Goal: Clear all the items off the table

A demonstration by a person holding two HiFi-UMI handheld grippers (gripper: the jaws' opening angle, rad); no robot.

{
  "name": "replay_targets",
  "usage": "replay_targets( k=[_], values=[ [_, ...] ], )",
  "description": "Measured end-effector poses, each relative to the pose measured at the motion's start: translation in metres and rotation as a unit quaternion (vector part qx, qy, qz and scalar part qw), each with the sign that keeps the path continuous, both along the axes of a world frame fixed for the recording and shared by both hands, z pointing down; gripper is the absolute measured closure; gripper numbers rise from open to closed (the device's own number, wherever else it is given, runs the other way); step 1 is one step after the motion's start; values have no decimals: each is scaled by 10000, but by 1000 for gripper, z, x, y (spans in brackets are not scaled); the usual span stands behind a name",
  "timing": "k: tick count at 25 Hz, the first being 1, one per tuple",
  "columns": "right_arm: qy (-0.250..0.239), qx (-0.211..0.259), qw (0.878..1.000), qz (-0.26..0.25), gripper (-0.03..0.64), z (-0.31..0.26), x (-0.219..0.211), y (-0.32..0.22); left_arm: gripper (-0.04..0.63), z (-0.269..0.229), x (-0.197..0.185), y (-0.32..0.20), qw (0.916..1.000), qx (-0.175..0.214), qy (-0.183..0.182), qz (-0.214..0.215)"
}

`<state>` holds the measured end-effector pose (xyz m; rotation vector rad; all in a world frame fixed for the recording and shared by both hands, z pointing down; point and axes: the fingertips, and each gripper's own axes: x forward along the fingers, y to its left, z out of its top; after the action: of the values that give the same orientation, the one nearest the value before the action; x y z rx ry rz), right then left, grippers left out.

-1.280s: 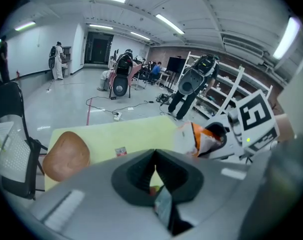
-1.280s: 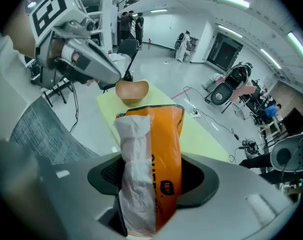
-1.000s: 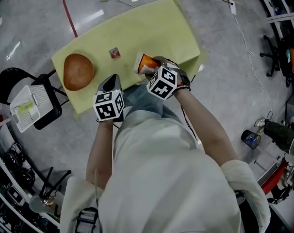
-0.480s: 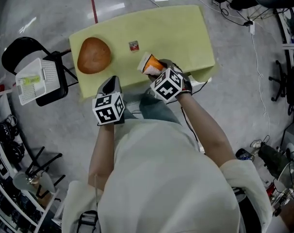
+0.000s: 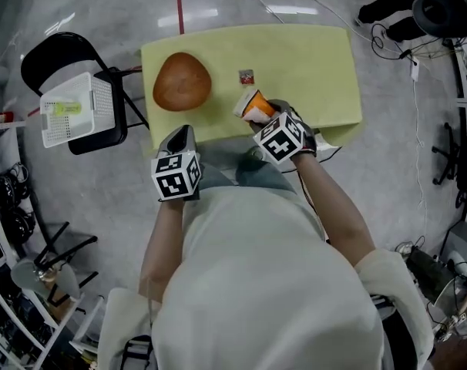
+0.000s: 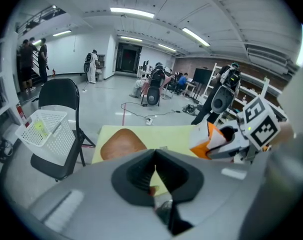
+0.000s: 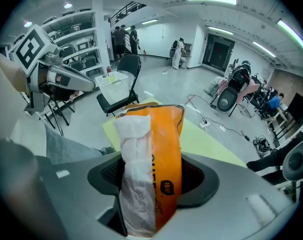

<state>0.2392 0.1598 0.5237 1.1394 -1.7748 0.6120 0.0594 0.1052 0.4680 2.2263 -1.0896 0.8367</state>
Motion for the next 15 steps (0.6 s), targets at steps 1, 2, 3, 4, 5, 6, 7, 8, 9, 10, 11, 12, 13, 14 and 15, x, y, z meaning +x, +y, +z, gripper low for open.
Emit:
replay_targets(
  k=[1,2,3,4,5,6,7,8,9,10,11,12,13,14,15],
  values=[
    [2,-1,10000,8,339,-1,-6,-4,586,-1,-6,-5,10000,8,6,21],
    [0,-1,10000,23,340,-1,-12,-8,586,-2,-11,-10,10000,15,14,48],
    [0,1,10000,39,339,-2,-18,-13,586,-2,-16,-15,10000,19,22,71],
    [2,2,10000,54,340,-2,-24,-17,586,-3,-22,-20,10000,22,29,84],
    [6,-2,10000,68,340,-2,-30,-22,586,-4,-29,-25,9999,27,38,90],
    [9,-13,10000,83,340,-3,-37,-26,586,-6,-35,-31,9999,33,48,95],
    [12,-25,9999,97,339,-3,-43,-30,586,-7,-41,-36,9999,42,56,101],
    [15,-34,9999,110,339,-3,-49,-34,586,-8,-47,-42,9999,52,66,102],
    [19,-39,9999,117,339,-3,-54,-39,586,-9,-54,-48,9999,63,80,93],
    [23,-43,9999,119,339,-4,-60,-44,586,-10,-61,-55,9999,70,97,72],
    [26,-48,9999,115,340,-4,-67,-49,586,-11,-68,-61,9999,76,114,43],
    [28,-56,9999,106,339,-4,-74,-55,586,-11,-75,-67,9999,79,130,10],
    [32,-66,9999,94,339,-4,-80,-60,586,-12,-82,-72,9999,78,146,-20],
    [41,-78,9999,77,339,-4,-87,-65,586,-13,-90,-77,9998,76,163,-46],
    [54,-91,9999,60,339,-4,-93,-70,586,-13,-97,-82,9998,74,177,-69]
  ],
)
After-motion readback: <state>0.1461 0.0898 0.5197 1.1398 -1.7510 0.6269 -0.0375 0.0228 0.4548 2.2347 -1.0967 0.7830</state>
